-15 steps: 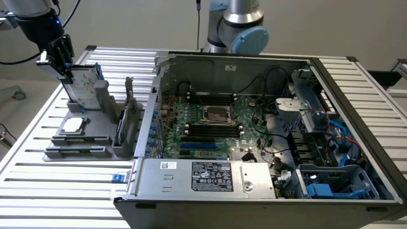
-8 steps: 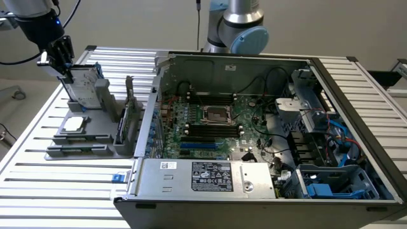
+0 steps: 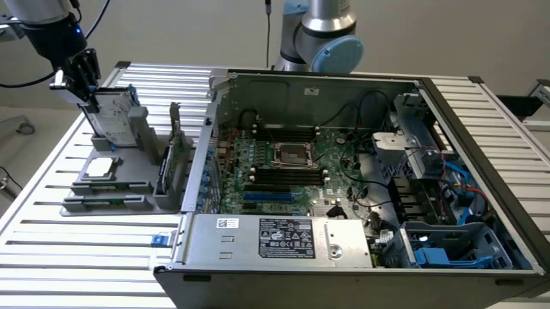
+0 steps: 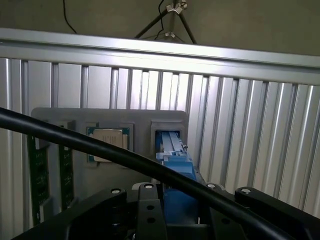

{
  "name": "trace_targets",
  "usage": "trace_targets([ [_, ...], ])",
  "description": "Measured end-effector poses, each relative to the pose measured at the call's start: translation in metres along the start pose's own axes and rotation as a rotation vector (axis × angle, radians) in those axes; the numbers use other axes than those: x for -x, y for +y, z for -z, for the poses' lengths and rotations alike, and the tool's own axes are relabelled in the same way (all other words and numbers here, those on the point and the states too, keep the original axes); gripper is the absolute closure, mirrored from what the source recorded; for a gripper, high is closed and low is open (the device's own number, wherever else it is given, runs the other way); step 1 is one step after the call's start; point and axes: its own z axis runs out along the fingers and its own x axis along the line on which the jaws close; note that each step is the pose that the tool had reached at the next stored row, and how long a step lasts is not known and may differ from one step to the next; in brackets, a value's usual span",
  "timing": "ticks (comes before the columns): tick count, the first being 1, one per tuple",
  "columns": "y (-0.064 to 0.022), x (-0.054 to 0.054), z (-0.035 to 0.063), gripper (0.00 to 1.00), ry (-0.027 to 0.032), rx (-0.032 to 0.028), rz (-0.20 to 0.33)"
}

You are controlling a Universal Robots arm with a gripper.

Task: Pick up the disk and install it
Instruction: 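Pick up the disk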

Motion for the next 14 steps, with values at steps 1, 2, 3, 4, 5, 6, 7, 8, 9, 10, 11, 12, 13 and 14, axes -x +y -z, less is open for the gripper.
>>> trace_targets([
  [1, 0.0, 0.0, -0.0002, 0.67, 0.0002, 0.0, -0.005],
  [2, 0.0001, 0.0, -0.0003, 0.67, 0.0003, 0.0002, -0.011],
  [3, 0.0001, 0.0, -0.0004, 0.67, 0.0004, 0.0002, -0.015],
  [4, 0.0001, 0.0, -0.0006, 0.67, 0.0005, 0.0, -0.019],
  [5, 0.0001, 0.0, -0.0008, 0.67, 0.0006, -0.0002, -0.023],
  [6, 0.0001, 0.0, -0.0009, 0.67, 0.0005, -0.0001, -0.026],
  [7, 0.0001, 0.0, -0.0009, 0.67, 0.0006, -0.0001, -0.027],
  [8, 0.0001, 0.0, -0.0009, 0.67, 0.0006, -0.0001, -0.028],
  [9, 0.0001, 0.0, -0.0009, 0.67, 0.0006, -0.0001, -0.028],
  [10, 0.0001, 0.0, -0.0009, 0.67, 0.0006, -0.0002, -0.028],
  [11, 0.0001, 0.0, -0.0009, 0.67, 0.0006, -0.0002, -0.028],
  [12, 0.0001, 0.0, -0.0009, 0.67, 0.0006, -0.0002, -0.028],
  [13, 0.0001, 0.0, -0.0009, 0.67, 0.0006, -0.0002, -0.028],
  [14, 0.0001, 0.0, -0.0009, 0.67, 0.0006, -0.0002, -0.028],
])
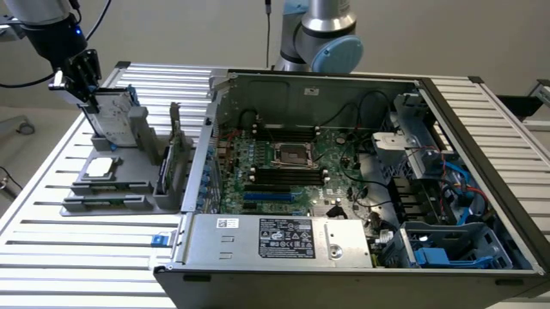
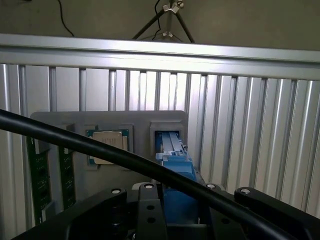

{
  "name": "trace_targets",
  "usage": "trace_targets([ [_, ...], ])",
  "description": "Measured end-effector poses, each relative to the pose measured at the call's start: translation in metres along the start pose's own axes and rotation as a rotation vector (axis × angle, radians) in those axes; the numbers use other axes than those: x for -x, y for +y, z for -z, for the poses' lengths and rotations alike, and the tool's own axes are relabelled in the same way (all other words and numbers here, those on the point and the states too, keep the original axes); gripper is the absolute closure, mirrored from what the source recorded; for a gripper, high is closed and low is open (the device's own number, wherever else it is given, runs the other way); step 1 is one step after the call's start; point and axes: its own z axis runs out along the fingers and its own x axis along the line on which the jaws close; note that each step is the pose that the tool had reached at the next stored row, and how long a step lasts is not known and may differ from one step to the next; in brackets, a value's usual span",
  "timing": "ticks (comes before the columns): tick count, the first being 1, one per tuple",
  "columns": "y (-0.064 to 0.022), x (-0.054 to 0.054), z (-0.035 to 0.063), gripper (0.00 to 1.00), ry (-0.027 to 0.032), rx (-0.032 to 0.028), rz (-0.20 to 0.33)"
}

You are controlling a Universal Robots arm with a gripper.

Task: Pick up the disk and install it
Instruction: 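Pick up the disk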

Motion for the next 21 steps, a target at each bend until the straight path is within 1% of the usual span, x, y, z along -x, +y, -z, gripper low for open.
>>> trace_targets([
  [17, 0.0, 0.0, 0.0, 0.67, 0.0, 0.0, 0.0],
  [19, -0.0001, 0.0, 0.0013, 0.67, 0.0003, -0.0007, 0.0],
  [20, -0.0002, 0.0001, 0.0035, 0.67, 0.0006, -0.0009, 0.0],
  [21, -0.0002, 0.0001, 0.0078, 0.67, 0.0009, -0.0002, 0.0],
])
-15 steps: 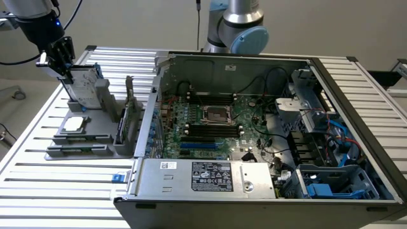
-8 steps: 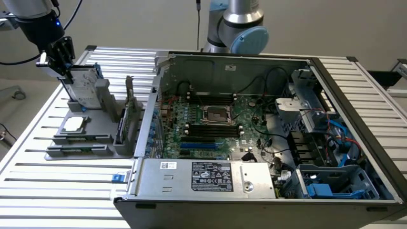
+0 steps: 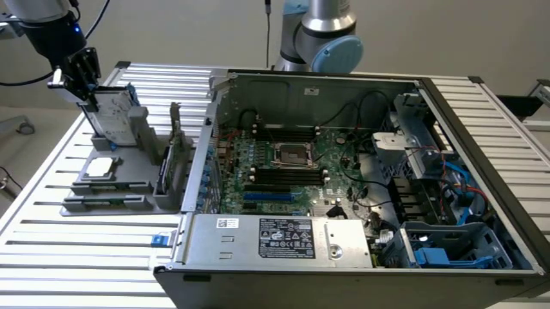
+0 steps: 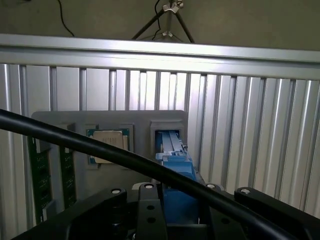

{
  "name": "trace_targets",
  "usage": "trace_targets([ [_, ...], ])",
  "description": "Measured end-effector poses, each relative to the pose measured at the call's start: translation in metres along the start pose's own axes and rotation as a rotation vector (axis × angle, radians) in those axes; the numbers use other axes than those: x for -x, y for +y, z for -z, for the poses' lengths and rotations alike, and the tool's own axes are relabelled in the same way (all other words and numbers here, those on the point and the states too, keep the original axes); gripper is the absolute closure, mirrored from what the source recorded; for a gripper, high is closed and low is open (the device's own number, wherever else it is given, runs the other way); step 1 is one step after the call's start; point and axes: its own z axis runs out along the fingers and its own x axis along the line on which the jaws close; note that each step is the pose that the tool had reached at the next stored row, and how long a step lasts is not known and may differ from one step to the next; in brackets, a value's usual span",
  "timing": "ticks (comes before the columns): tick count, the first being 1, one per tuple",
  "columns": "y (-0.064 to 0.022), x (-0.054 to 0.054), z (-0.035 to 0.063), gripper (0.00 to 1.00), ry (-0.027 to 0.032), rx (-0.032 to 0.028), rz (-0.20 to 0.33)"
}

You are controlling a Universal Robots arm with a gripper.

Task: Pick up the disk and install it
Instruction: 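Pick up the disk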

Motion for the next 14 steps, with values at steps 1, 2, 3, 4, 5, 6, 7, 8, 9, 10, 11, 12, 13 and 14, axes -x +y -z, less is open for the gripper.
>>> trace_targets([
  [1, -0.0001, 0.0, 0.0046, 0.67, 0.0001, 0.0001, 0.0],
  [2, -0.0002, 0.0, 0.0092, 0.67, 0.0001, 0.0002, 0.0],
  [3, -0.0003, 0.0, 0.0138, 0.67, 0.0002, 0.0002, 0.0],
  [4, -0.0004, 0.001, 0.0182, 0.67, 0.0001, 0.0, 0.0],
  [5, -0.0005, 0.001, 0.0232, 0.67, 0.0003, 0.0003, 0.0],
  [6, -0.0007, 0.002, 0.0274, 0.67, 0.0003, 0.0002, 0.0],
  [7, -0.0008, 0.002, 0.032, 0.67, 0.0004, 0.0002, 0.0],
  [8, -0.0009, 0.003, 0.0365, 0.67, 0.0004, 0.0002, 0.0],
  [9, -0.0011, 0.004, 0.0413, 0.67, 0.0003, 0.0002, 0.0],
  [10, -0.0012, 0.005, 0.0458, 0.67, 0.0004, 0.0003, 0.0],
  [11, -0.0013, 0.006, 0.0503, 0.67, 0.0004, 0.0003, 0.0],
  [12, -0.0015, 0.007, 0.0548, 0.67, 0.0004, 0.0002, 0.0],
  [13, -0.0016, 0.008, 0.0592, 0.67, 0.0004, 0.0003, 0.0],
  [14, -0.0018, 0.009, 0.0637, 0.67, 0.0004, 0.0002, 0.0],
])
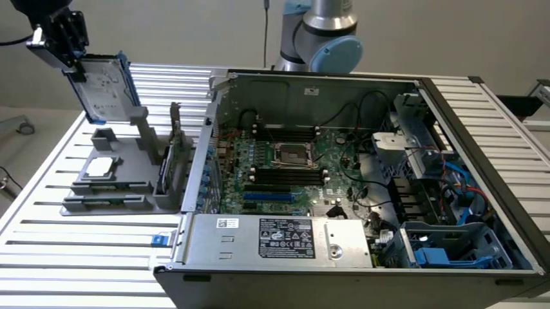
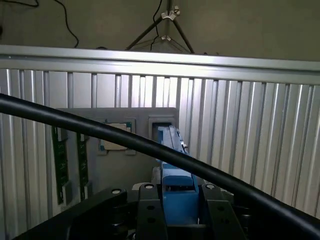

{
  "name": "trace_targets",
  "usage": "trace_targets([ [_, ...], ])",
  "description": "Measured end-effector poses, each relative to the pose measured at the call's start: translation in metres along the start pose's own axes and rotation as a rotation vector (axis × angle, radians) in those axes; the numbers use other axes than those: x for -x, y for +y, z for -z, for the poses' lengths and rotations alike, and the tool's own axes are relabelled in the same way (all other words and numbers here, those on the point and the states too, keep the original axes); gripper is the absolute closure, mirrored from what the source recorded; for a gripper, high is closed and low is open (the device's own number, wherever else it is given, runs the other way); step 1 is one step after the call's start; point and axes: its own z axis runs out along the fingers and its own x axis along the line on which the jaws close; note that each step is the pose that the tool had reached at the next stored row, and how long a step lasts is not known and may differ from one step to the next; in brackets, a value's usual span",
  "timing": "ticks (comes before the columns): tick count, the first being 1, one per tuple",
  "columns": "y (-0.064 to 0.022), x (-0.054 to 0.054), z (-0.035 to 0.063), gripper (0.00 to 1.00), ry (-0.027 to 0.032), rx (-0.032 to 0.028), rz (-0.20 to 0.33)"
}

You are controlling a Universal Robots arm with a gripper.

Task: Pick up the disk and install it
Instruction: 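Pick up the disk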

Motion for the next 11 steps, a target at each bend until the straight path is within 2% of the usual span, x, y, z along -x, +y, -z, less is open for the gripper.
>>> trace_targets([
  [11, -0.0031, 0.01, 0.0502, 0.67, 0.0002, 0.0, 0.0],
])
